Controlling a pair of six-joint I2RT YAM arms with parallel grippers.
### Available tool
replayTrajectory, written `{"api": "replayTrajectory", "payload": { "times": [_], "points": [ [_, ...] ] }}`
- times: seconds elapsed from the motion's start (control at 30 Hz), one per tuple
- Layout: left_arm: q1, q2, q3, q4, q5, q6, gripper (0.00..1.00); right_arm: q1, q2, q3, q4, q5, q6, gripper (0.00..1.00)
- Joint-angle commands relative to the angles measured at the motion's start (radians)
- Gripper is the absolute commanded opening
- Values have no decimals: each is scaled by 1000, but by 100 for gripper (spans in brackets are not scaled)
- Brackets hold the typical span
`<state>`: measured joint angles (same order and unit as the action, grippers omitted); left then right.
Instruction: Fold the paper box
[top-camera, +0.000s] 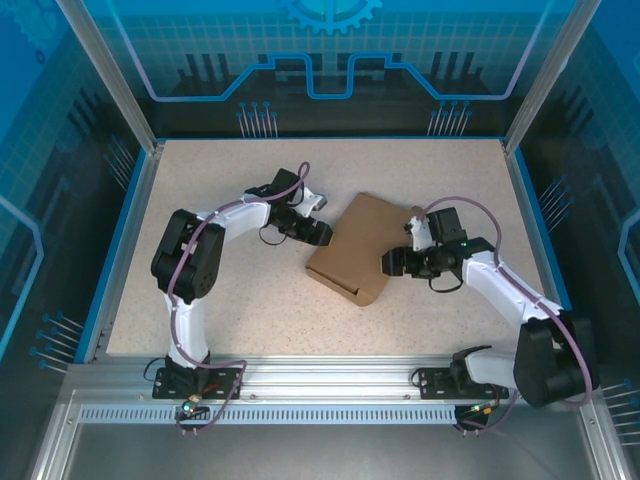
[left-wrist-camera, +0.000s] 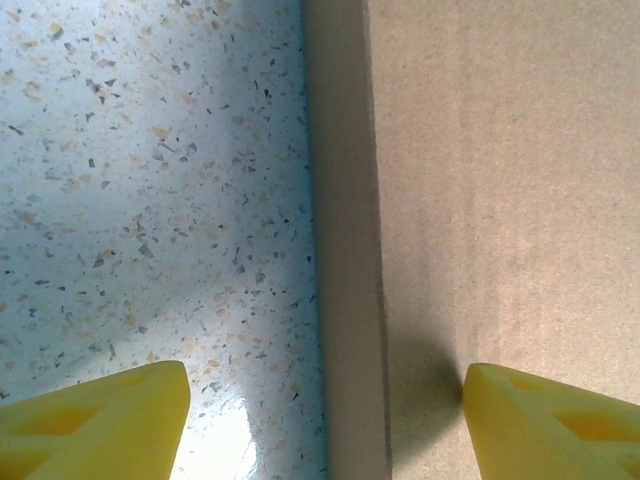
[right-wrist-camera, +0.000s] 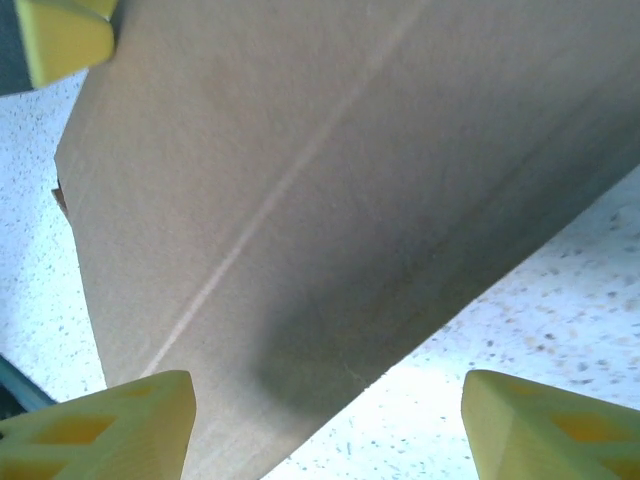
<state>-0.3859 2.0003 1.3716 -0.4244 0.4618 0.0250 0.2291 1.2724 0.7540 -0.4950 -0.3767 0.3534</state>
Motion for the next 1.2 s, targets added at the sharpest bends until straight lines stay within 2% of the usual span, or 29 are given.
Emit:
{"api": "replayTrajectory", "payload": {
  "times": [0.0, 0.2, 0.37, 0.67, 0.93, 1.17],
  "points": [
    [-12, -40, -15, 7, -12, -14, 74, -17, 46, -14, 127, -94, 64, 72],
    [-12, -32, -11, 31, -2, -49, 74, -37, 134, -37, 268, -152, 114, 70],
    [-12, -17, -2, 55, 27, -97, 73, -43, 169, -58, 312, -145, 125, 69],
    [-14, 0, -5, 51, 11, -111, 72, -67, 181, -74, 328, -161, 118, 62],
    [-14, 15, 9, 52, 9, -112, 71, -126, 118, -77, 289, -199, 91, 59],
    [-14, 39, 14, 58, 43, -135, 69, -145, 156, -73, 328, -225, 89, 49]
  ]
}}
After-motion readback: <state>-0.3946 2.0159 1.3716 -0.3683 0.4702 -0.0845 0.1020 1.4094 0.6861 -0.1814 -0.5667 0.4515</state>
